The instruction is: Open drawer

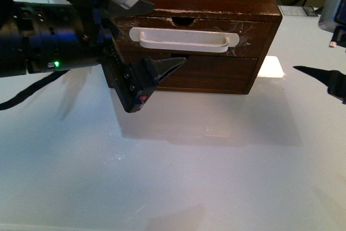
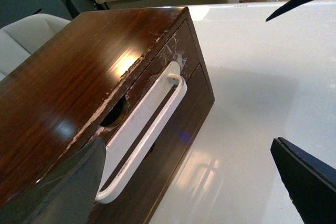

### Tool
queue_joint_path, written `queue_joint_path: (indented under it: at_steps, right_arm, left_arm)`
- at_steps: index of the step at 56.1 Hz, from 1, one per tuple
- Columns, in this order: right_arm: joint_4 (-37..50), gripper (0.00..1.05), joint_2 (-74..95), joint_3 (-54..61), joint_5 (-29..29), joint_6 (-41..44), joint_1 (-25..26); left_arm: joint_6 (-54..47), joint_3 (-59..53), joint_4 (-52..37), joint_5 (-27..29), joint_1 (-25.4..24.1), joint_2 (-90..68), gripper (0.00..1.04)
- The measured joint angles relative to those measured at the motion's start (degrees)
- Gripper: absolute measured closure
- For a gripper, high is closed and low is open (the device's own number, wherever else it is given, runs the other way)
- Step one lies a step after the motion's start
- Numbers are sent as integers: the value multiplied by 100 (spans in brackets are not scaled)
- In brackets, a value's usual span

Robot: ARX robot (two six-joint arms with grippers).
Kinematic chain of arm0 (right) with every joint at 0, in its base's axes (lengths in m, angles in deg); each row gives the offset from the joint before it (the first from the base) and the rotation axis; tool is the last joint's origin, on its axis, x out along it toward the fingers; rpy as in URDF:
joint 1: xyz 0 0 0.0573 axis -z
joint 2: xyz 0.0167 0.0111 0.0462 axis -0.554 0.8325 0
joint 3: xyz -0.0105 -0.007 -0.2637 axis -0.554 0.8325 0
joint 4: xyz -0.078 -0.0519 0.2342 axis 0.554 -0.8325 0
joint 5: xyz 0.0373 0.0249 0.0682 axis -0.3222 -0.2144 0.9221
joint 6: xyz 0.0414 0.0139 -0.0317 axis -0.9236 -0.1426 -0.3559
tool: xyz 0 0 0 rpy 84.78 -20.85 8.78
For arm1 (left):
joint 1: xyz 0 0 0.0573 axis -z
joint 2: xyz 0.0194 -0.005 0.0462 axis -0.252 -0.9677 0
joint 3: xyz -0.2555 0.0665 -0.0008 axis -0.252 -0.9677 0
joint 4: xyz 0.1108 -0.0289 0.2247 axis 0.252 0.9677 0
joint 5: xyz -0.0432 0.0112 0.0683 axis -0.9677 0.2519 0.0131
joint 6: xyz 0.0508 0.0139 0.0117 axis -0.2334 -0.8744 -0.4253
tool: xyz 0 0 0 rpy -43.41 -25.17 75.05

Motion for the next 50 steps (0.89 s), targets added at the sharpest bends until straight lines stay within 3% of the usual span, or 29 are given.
queue_joint_path:
  at_steps: [12, 29, 50]
  right_arm:
    - [977, 9, 721, -72, 20, -81, -509]
    - [721, 9, 850, -256, 146, 44, -909]
    - [474, 9, 1062, -481, 245, 208, -1029]
  left_arm:
    - [-343, 535, -466, 619, 2, -997, 8]
    - [-1384, 581, -546, 992, -195, -1526, 8]
    - [-1775, 688, -352, 1062, -33, -1578, 8]
